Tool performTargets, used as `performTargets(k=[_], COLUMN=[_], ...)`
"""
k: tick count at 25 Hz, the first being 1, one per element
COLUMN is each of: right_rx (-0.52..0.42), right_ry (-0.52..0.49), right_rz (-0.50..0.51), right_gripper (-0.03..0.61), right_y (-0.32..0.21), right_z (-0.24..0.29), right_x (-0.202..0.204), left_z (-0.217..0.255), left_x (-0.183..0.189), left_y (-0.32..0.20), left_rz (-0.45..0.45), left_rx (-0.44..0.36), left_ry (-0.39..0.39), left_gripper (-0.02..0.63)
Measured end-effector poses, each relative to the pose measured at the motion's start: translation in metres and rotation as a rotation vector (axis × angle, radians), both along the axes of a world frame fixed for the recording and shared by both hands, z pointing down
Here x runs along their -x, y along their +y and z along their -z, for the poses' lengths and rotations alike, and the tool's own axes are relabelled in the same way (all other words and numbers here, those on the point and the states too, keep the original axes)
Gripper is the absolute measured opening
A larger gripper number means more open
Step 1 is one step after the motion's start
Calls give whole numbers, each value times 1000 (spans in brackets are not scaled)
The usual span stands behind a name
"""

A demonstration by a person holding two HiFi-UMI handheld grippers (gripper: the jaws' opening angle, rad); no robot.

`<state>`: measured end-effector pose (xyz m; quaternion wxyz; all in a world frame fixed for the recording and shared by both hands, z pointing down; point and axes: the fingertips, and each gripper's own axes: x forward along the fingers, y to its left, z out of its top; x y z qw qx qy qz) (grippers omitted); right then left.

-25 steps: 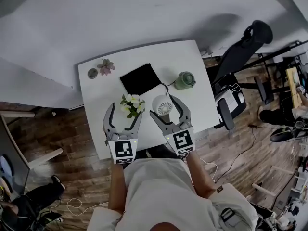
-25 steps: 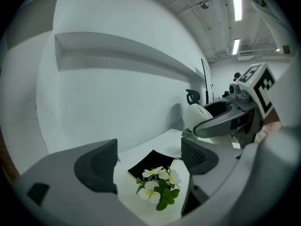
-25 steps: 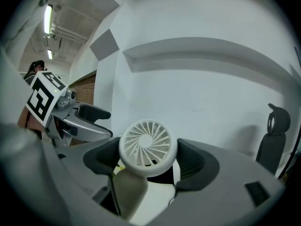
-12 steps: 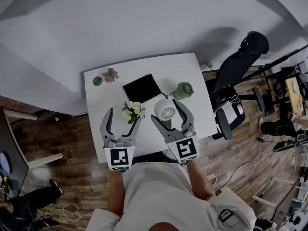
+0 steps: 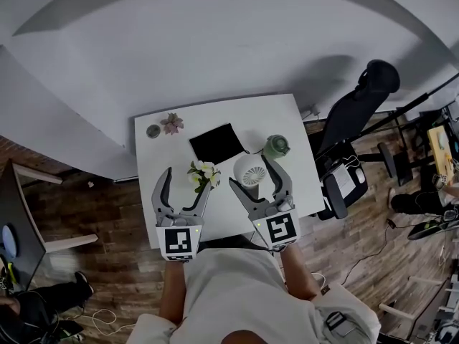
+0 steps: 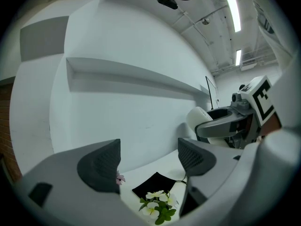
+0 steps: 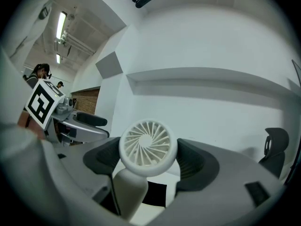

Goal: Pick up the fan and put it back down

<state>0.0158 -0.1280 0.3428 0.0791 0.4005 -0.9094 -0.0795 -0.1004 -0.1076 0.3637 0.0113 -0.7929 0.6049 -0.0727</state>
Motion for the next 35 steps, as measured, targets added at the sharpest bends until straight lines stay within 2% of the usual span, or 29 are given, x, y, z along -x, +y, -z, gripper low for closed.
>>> performTargets(k=[4, 10, 26, 35], right_rx=[13, 86, 324, 434], right_ry=[3, 39, 134, 185], right_rz=[-9, -29, -60, -73], right_gripper=[371, 371, 370, 371], right_y=[-3, -7, -8, 5], right_z=[-2, -31, -142, -200], right_x=[-2, -5, -6, -6], left_z=[0, -18, -124, -170], left_x=[-1, -5, -5, -5], left_y=[-3, -8, -17, -11], left_rz=[-9, -28, -56, -79], left_rx=[0, 41, 260, 350], left_ry=[-5, -5, 13, 10], left_gripper=[376, 374, 374, 374])
